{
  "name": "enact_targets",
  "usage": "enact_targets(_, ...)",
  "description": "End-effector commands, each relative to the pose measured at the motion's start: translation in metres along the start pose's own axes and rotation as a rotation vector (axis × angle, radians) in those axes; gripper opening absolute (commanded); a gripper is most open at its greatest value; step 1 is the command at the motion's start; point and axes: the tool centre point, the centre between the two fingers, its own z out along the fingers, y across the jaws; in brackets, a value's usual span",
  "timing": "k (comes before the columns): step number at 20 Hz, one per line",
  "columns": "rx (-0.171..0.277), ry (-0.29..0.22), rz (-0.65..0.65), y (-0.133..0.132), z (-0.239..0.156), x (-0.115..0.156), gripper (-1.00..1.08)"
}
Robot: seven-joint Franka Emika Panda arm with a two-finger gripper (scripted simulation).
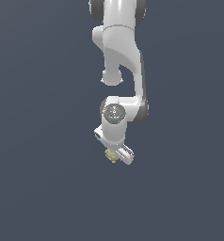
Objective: Pick up the object and move it to a goal position.
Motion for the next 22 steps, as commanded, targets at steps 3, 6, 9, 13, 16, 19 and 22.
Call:
enact_targets(3, 0.001, 0.001, 0.001, -0.001, 0.006, 0.001, 1.00)
enact_targets(6, 0.001, 0.001, 0.001, -0.001, 0.006, 0.001, -1.00)
enact_targets(9, 0.001, 0.001, 0.001, -0.001, 0.006, 0.001, -1.00)
enact_targets(13, 0.001, 0.001, 0.001, -0.001, 0.006, 0.001, -1.00)
enact_targets(16, 0.001, 0.001, 0.000, -0.001, 0.006, 0.001, -1.00)
enact_targets(19, 0.001, 0.001, 0.000, -0.002, 0.001, 0.000, -1.00)
enact_targets(22, 0.001, 0.001, 0.000, -0.003, -0.008, -0.003, -1.00)
